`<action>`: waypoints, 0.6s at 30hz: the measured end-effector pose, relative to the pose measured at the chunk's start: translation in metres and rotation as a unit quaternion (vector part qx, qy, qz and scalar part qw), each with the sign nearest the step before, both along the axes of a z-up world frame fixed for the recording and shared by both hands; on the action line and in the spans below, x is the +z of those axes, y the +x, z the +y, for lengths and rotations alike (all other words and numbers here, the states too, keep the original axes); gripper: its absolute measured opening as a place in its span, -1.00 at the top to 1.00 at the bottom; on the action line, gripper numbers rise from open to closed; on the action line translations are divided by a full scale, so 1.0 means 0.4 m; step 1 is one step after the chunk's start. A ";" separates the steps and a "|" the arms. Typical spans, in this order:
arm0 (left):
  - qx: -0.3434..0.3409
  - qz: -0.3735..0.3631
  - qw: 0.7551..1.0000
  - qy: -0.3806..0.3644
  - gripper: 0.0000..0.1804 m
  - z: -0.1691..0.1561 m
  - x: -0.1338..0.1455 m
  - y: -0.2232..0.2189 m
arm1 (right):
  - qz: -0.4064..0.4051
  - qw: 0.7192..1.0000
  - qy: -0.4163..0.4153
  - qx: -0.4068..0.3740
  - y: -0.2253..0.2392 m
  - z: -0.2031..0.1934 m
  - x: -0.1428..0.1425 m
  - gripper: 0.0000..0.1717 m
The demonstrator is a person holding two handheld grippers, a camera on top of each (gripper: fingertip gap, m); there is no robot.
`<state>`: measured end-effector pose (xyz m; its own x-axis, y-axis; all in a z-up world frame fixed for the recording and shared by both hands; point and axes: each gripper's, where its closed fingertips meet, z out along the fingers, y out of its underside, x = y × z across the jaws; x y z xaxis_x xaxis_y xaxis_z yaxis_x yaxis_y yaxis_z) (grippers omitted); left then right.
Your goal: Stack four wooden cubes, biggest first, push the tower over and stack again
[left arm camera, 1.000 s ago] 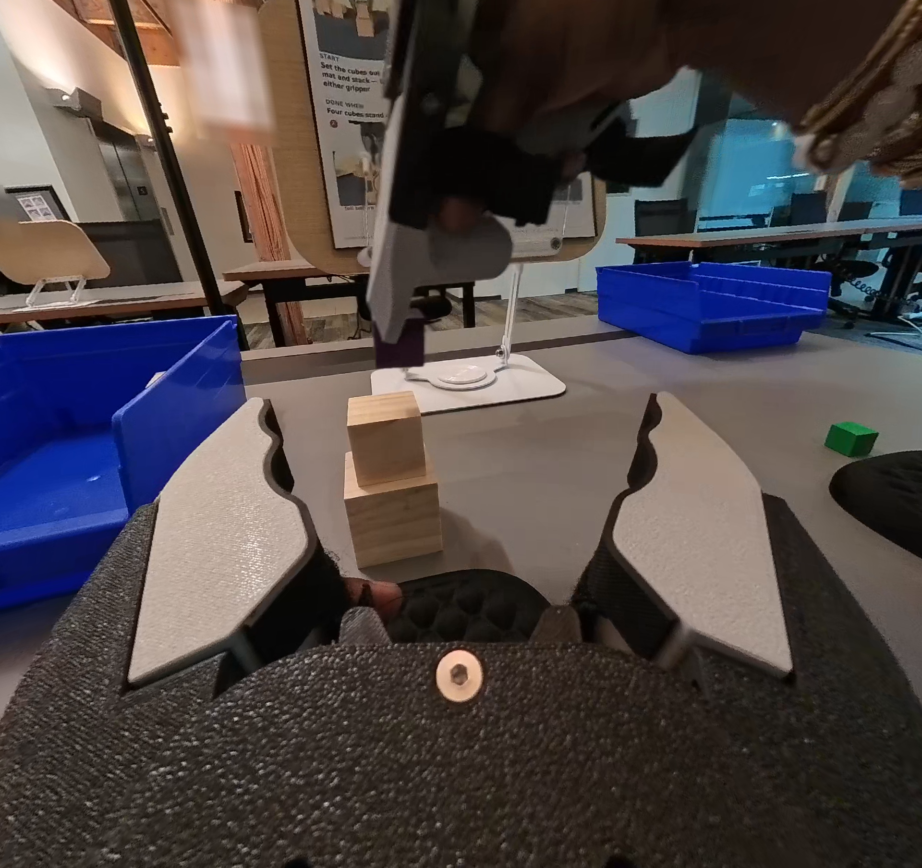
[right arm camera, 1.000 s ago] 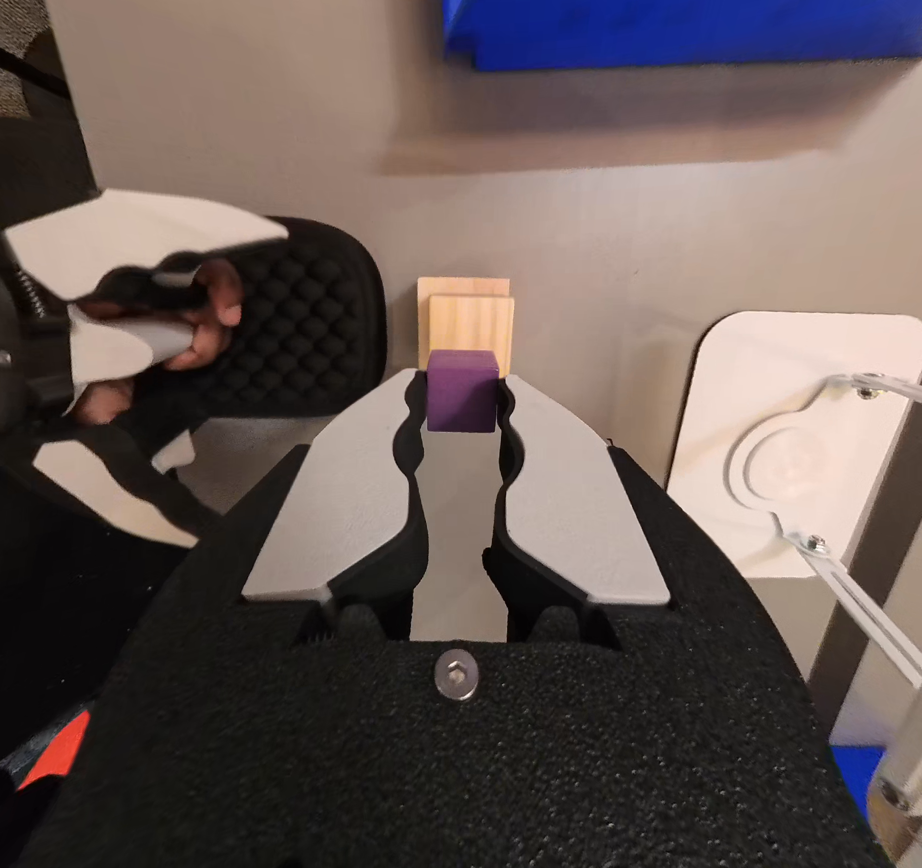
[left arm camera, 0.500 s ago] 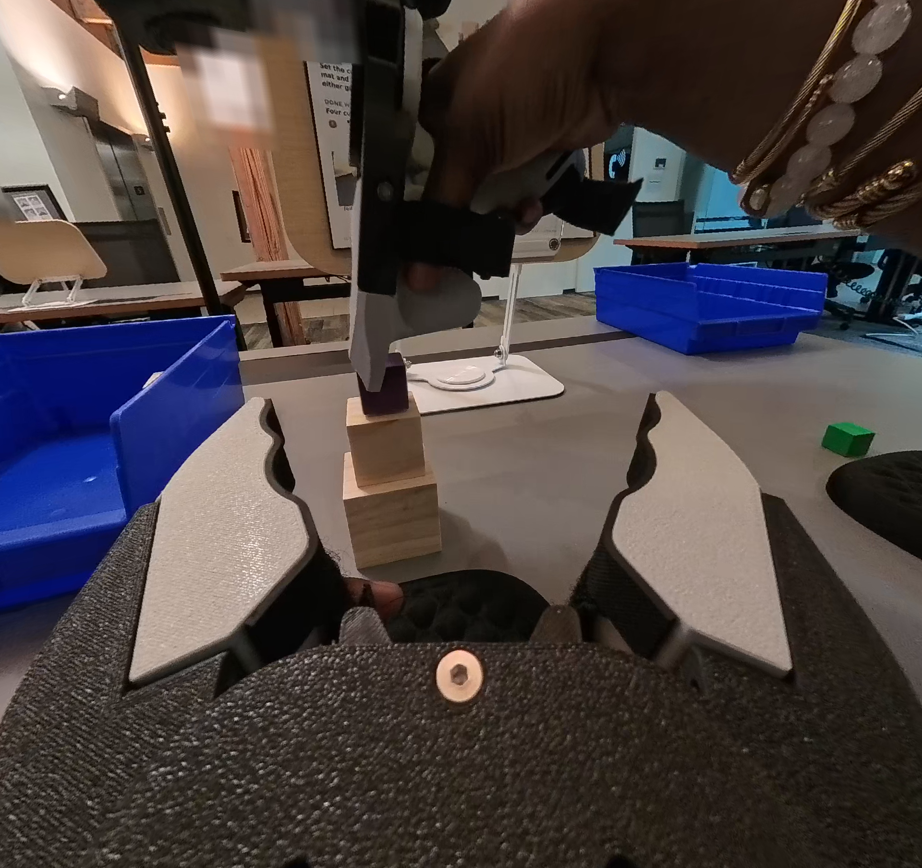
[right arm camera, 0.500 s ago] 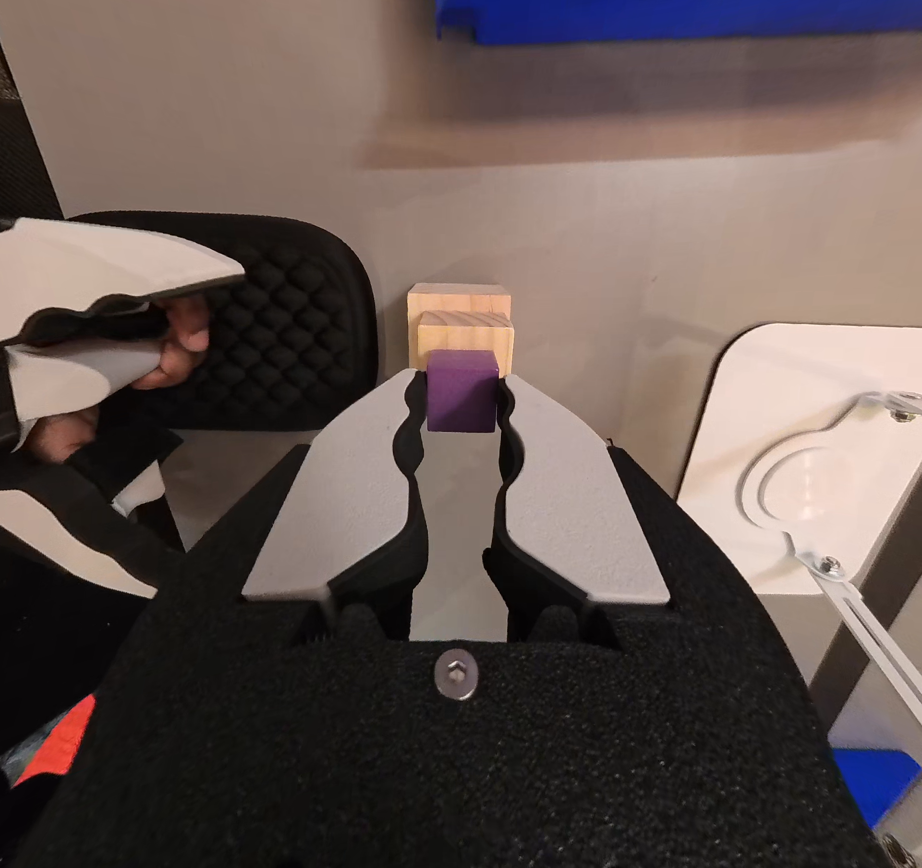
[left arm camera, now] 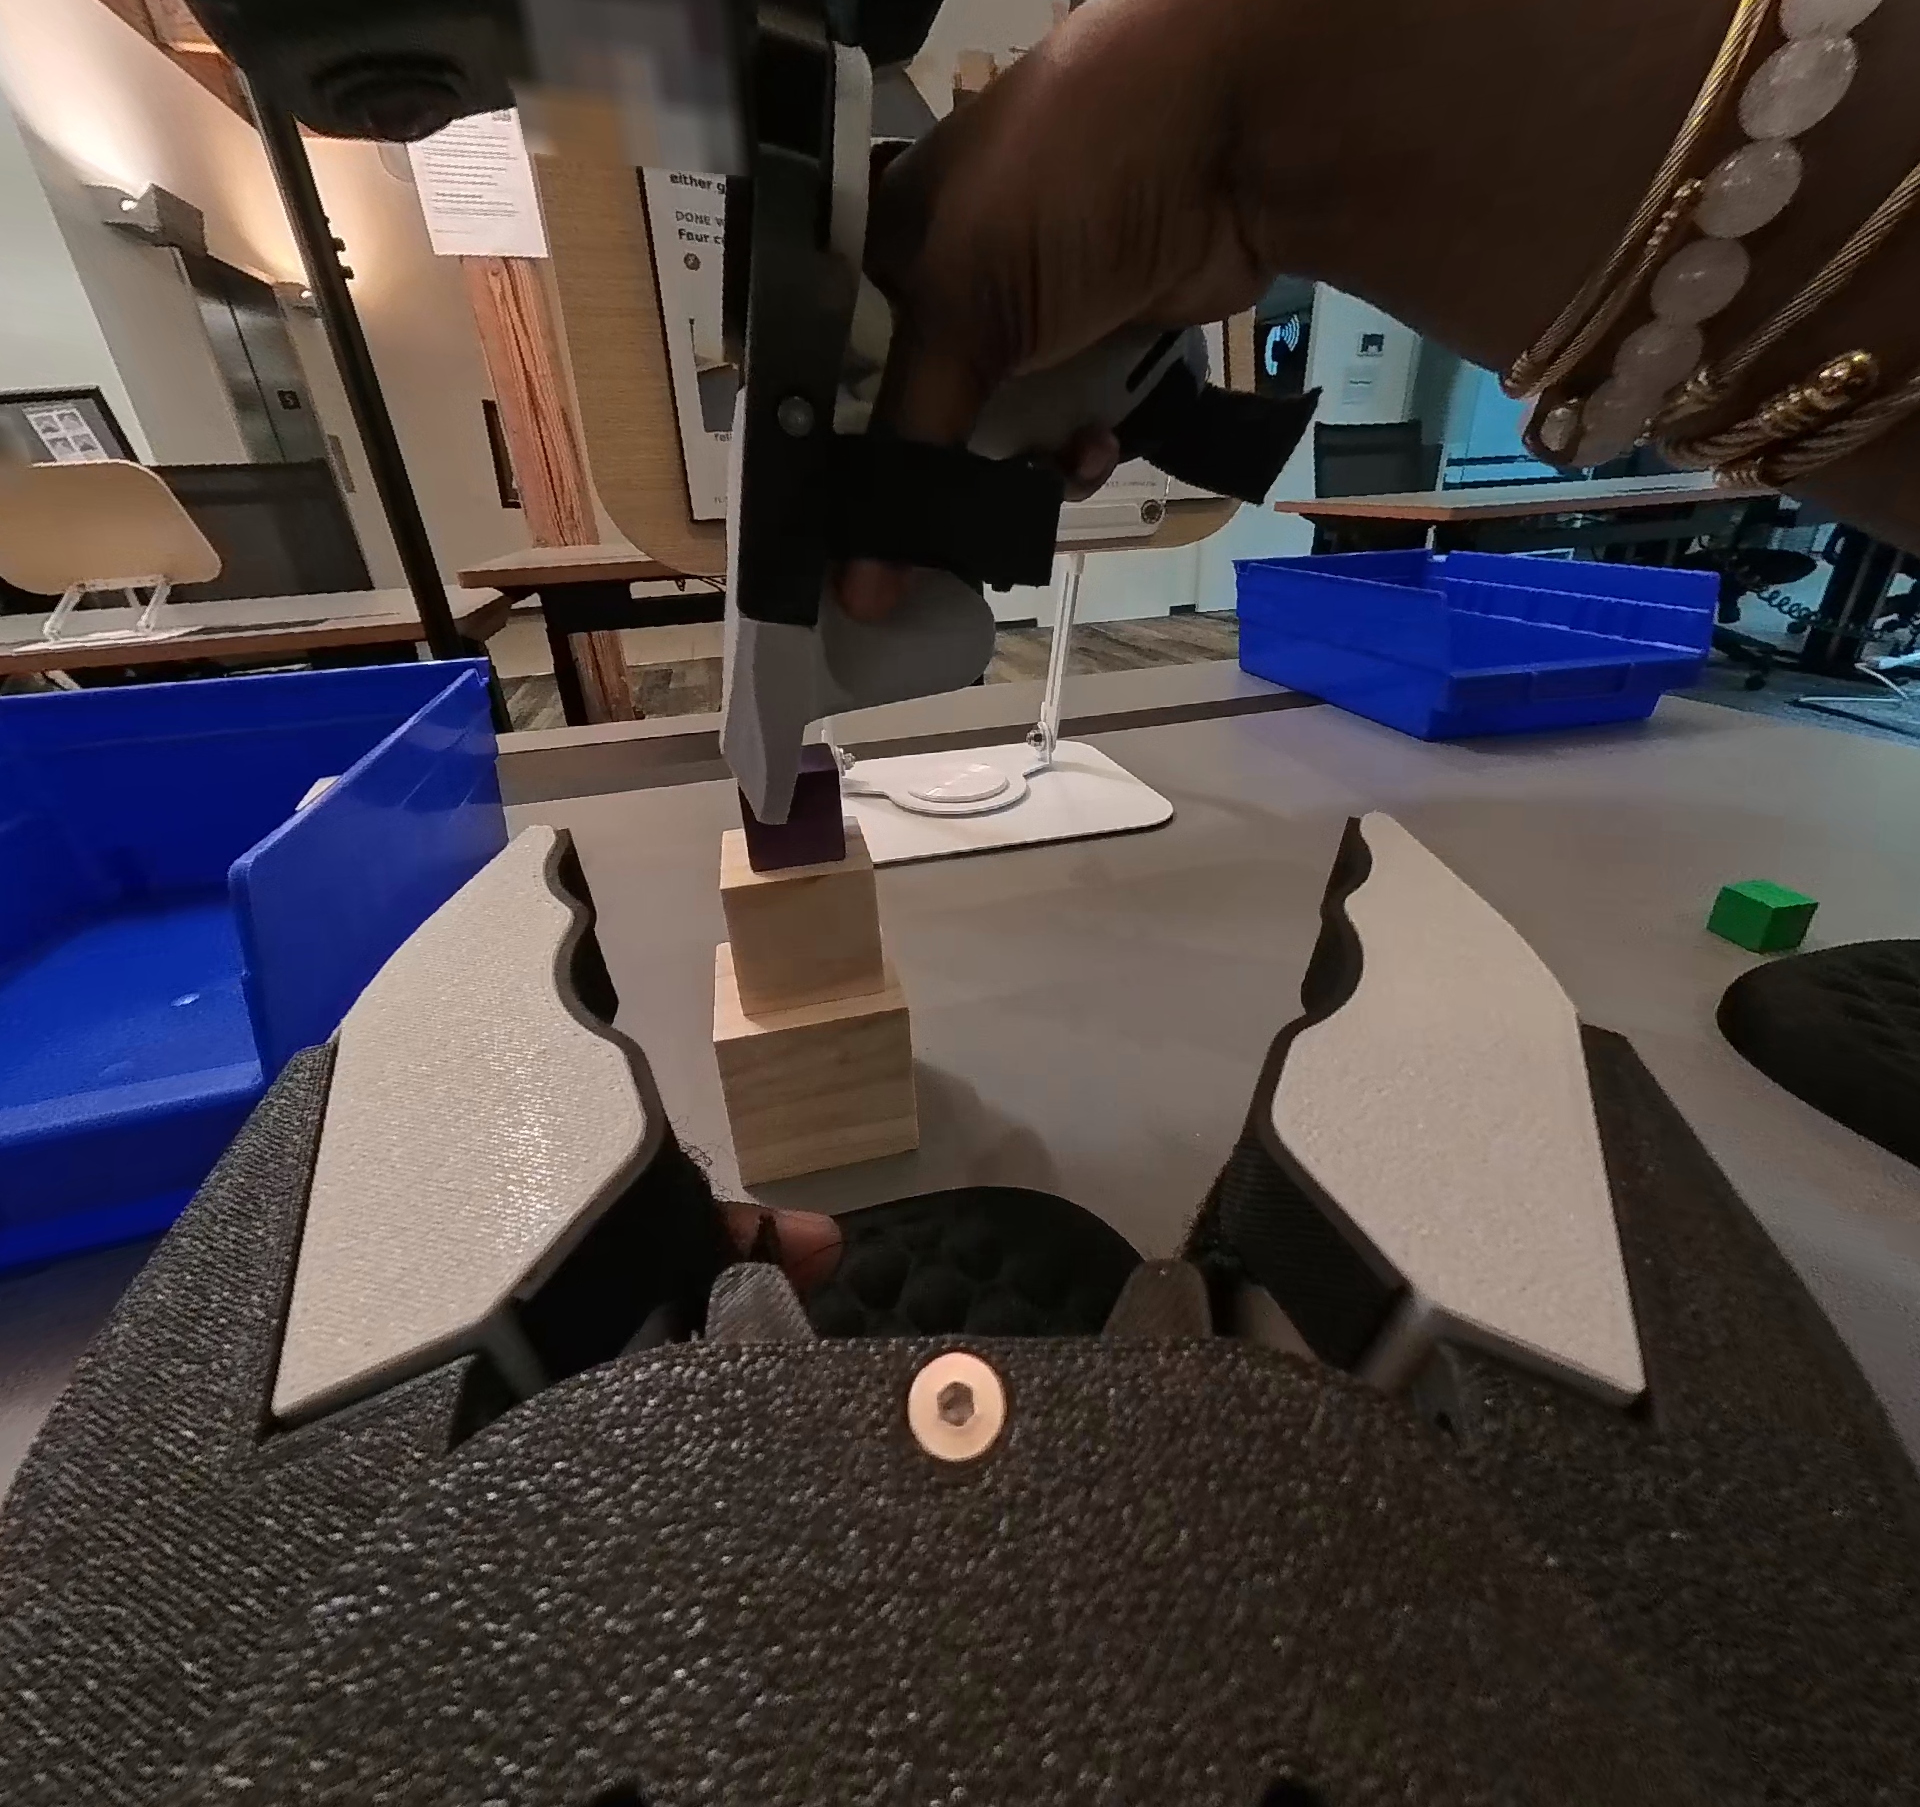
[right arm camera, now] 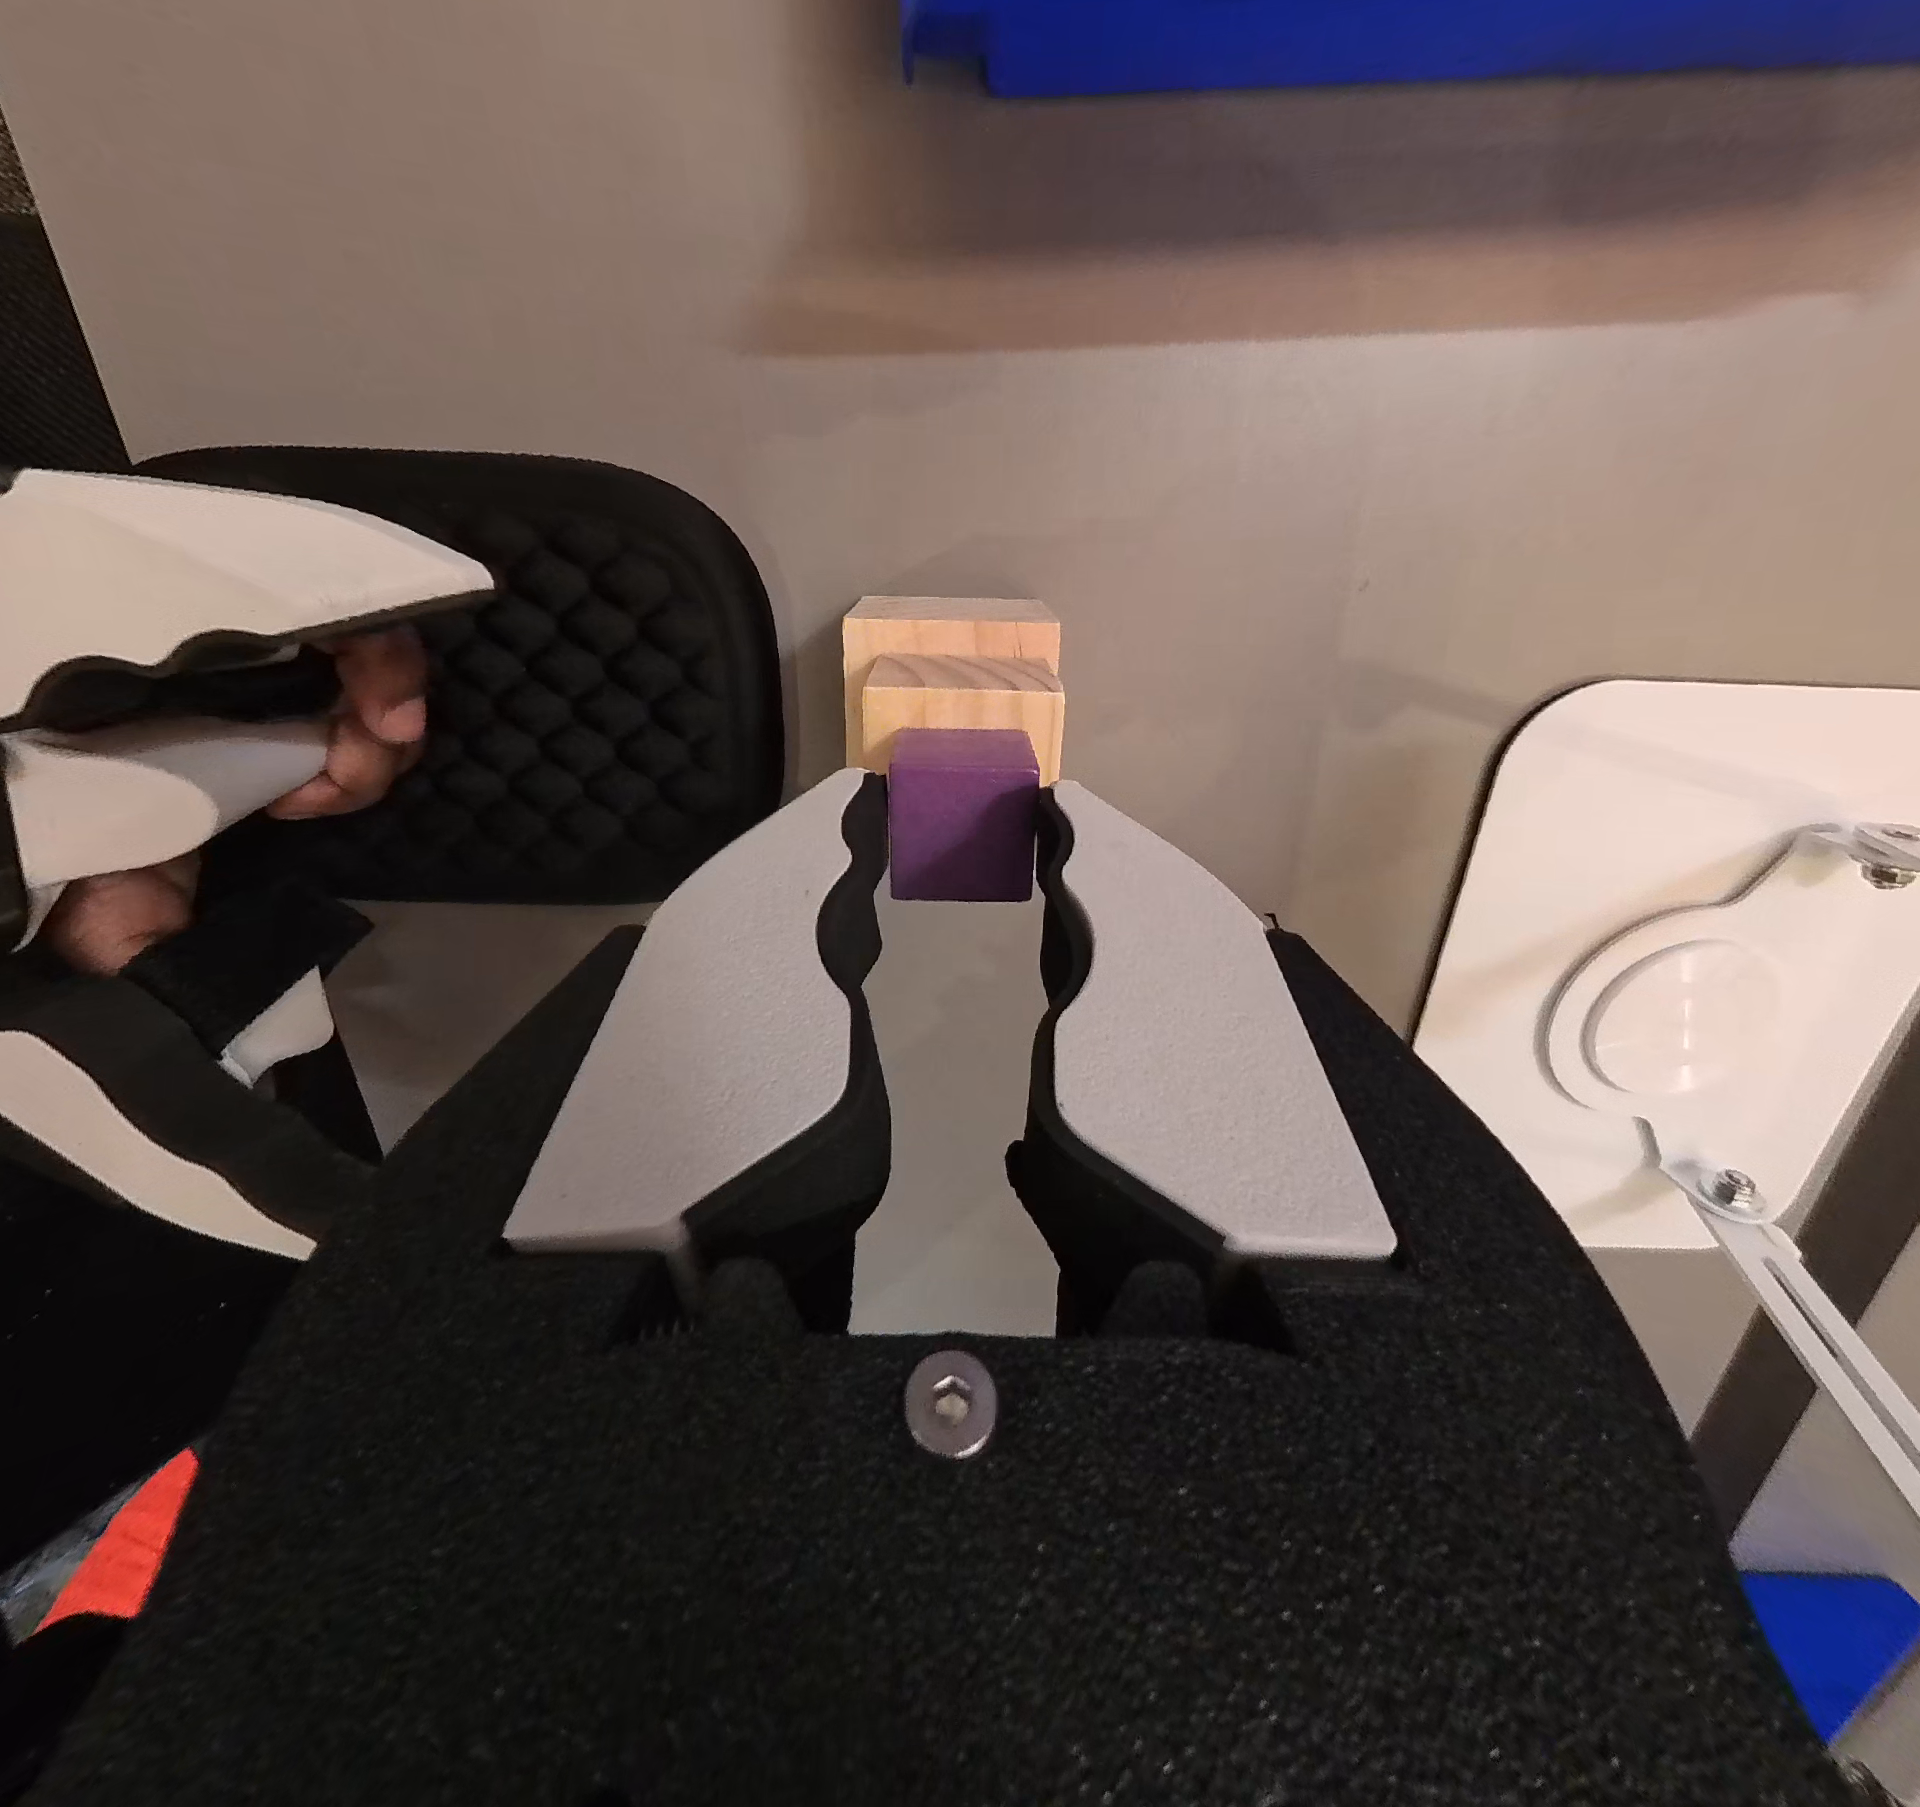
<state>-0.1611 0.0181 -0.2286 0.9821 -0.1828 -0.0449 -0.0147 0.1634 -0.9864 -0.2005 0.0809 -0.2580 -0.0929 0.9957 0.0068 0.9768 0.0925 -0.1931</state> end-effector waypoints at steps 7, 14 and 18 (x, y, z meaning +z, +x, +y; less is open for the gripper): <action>0.000 0.000 1.000 0.000 -0.44 0.000 0.000 0.000 | 0.011 1.000 0.000 -0.001 -0.003 0.001 0.003 0.53; -0.001 0.001 1.000 0.000 -0.44 0.000 -0.001 0.002 | 0.093 0.995 0.031 -0.023 0.014 0.028 0.083 0.24; 0.000 0.001 1.000 0.000 -0.44 0.000 -0.001 0.002 | 0.132 0.989 0.046 -0.041 0.092 0.041 0.129 0.17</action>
<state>-0.1605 0.0181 -0.2289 0.9819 -0.1835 -0.0463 -0.0162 0.1625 -0.9866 -0.1636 0.0973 -0.2062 0.0047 0.9939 0.1101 0.8983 0.0442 -0.4372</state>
